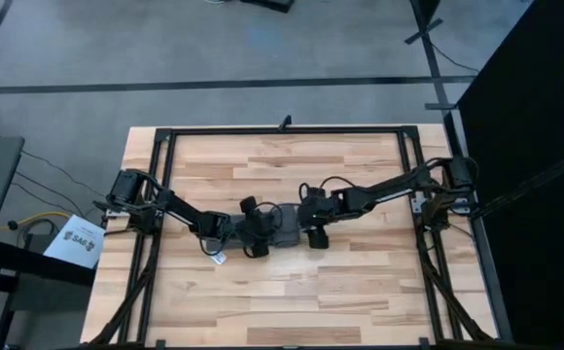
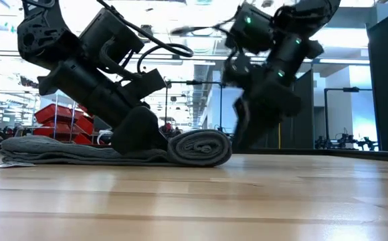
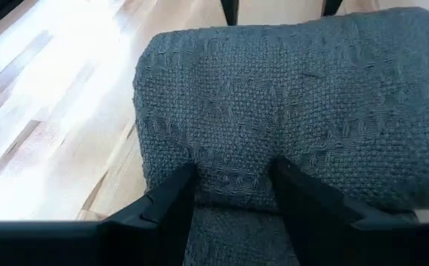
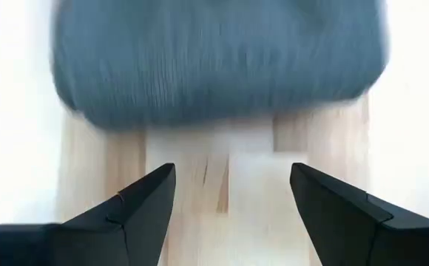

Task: Roll towel
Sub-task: Roll the gray towel

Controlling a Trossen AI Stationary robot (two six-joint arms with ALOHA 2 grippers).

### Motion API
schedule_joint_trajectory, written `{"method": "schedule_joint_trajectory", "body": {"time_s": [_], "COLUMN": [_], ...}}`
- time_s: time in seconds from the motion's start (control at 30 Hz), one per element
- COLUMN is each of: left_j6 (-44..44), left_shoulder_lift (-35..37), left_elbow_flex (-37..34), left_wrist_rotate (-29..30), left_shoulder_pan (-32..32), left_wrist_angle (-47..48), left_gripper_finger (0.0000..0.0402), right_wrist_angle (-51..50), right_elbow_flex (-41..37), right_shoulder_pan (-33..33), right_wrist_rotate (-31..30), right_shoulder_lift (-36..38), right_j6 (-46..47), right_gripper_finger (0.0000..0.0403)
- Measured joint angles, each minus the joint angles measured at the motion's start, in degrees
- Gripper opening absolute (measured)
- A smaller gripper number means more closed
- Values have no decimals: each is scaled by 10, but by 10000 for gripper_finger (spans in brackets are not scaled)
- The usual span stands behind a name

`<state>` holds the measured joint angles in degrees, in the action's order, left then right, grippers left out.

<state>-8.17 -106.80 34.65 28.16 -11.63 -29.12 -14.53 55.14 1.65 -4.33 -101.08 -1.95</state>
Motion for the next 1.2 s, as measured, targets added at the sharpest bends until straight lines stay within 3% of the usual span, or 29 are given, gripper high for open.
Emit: {"method": "schedule_joint_trajectory", "body": {"time_s": [0.17,0.33,0.6,1.2], "left_j6": [-11,-15,-30,-31], "left_shoulder_lift": [0,0,-27,-39], "left_elbow_flex": [-1,-4,-10,-11], "left_wrist_rotate": [-2,-7,-9,-13], "left_shoulder_pan": [-4,-4,-4,-4], "left_wrist_angle": [0,-2,-68,-100], "left_gripper_finger": [173,173,173,173], "right_wrist_angle": [59,230,350,356], "right_elbow_flex": [-56,-119,-131,-104], "right_shoulder_pan": [-17,-27,-26,-15], "right_wrist_rotate": [10,53,75,103], "right_shoulder_lift": [-2,-11,-58,-21], "right_j6": [-4,4,13,13], "right_gripper_finger": [258,258,258,258]}}
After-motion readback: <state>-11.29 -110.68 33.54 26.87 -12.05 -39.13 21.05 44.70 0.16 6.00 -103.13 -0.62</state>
